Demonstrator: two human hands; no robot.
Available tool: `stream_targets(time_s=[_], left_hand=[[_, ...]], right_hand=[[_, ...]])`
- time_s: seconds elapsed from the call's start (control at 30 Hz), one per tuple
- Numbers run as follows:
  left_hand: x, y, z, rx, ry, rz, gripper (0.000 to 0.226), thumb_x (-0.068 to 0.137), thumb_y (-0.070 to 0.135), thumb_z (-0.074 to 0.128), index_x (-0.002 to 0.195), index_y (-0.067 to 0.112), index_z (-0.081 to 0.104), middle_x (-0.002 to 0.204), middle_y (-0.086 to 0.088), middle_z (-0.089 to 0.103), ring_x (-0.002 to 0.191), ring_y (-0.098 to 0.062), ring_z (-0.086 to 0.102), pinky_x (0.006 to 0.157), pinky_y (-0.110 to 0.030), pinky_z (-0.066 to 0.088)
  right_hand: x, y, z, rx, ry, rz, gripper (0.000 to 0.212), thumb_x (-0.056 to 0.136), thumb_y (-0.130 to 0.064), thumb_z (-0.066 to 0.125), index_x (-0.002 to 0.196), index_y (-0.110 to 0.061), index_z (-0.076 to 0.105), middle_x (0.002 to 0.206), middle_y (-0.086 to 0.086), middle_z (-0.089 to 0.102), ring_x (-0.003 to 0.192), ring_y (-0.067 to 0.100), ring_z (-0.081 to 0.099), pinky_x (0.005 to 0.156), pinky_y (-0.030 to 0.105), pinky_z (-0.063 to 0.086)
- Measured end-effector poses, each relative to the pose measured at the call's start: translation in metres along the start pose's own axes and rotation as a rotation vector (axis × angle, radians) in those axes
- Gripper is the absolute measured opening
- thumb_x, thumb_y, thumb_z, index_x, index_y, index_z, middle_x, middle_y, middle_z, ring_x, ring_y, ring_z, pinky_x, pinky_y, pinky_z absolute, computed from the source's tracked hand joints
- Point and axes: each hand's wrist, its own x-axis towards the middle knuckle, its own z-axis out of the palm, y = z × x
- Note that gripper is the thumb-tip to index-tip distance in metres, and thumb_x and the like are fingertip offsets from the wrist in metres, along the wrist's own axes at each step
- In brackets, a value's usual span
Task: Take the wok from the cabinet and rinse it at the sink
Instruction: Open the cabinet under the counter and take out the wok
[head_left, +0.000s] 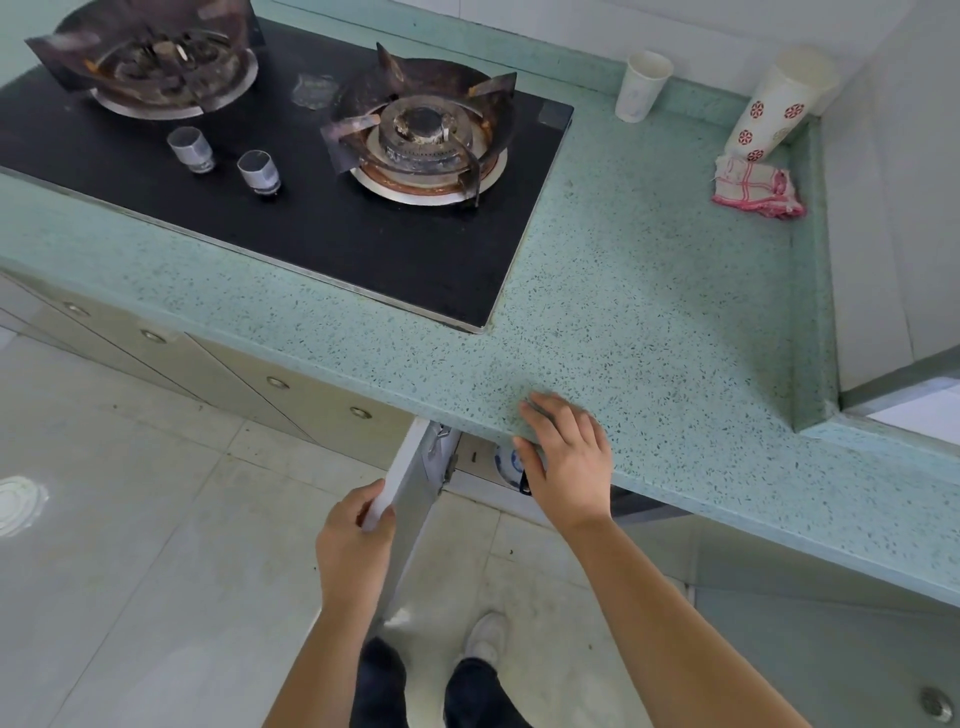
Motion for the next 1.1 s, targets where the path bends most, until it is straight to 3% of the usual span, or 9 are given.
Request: stream_targets(time_s=[0.27, 0.63, 0.8, 0.93, 1.1], left_hand=[[0.009, -0.007, -0.006, -0.045, 0.012, -0.007, 0.032, 0.086, 0.006, 0.063, 0.118, 0.009, 0.064, 0.117, -0.007, 0.067, 0.108, -0.022, 0.061, 0.097, -0.038, 0.049], [0.008, -0.010, -0.004, 0.030, 0.057, 0.072, 0.031, 0.088, 0.007, 0.061, 0.119, 0.008, 0.063, 0.119, -0.009, 0.064, 0.111, -0.023, 0.058, 0.093, -0.030, 0.045], [0.009, -0.012, -0.004, 0.046, 0.062, 0.092, 0.031, 0.089, 0.009, 0.060, 0.120, 0.010, 0.062, 0.118, -0.005, 0.063, 0.104, -0.013, 0.055, 0.090, -0.026, 0.044], [0.009, -0.017, -0.004, 0.139, 0.061, 0.133, 0.042, 0.087, 0.017, 0.063, 0.127, 0.012, 0.056, 0.119, -0.007, 0.059, 0.110, -0.023, 0.055, 0.091, -0.033, 0.046], [0.006, -0.016, -0.007, 0.310, 0.116, 0.418, 0.047, 0.081, 0.019, 0.062, 0.125, 0.003, 0.054, 0.119, -0.019, 0.059, 0.107, -0.036, 0.056, 0.088, -0.044, 0.048]], right_hand=[[-0.001, 0.001, 0.001, 0.006, -0.021, 0.004, 0.032, 0.084, -0.033, 0.050, 0.109, -0.018, 0.065, 0.114, 0.000, 0.066, 0.101, 0.019, 0.050, 0.089, 0.040, 0.049], [0.000, 0.000, -0.002, 0.005, -0.041, 0.005, 0.034, 0.085, -0.032, 0.050, 0.109, -0.016, 0.065, 0.115, 0.002, 0.066, 0.101, 0.017, 0.046, 0.090, 0.042, 0.048], [0.000, 0.001, -0.002, 0.004, -0.054, 0.005, 0.033, 0.085, -0.032, 0.051, 0.111, -0.017, 0.064, 0.115, 0.002, 0.066, 0.102, 0.017, 0.046, 0.090, 0.042, 0.049], [-0.001, -0.001, -0.004, -0.002, -0.065, 0.031, 0.034, 0.085, -0.033, 0.049, 0.110, -0.016, 0.065, 0.116, 0.002, 0.065, 0.103, 0.017, 0.047, 0.091, 0.043, 0.049], [-0.008, -0.013, -0.009, 0.052, -0.042, 0.043, 0.037, 0.086, -0.028, 0.047, 0.115, -0.010, 0.063, 0.123, 0.007, 0.062, 0.118, 0.018, 0.044, 0.104, 0.046, 0.036]])
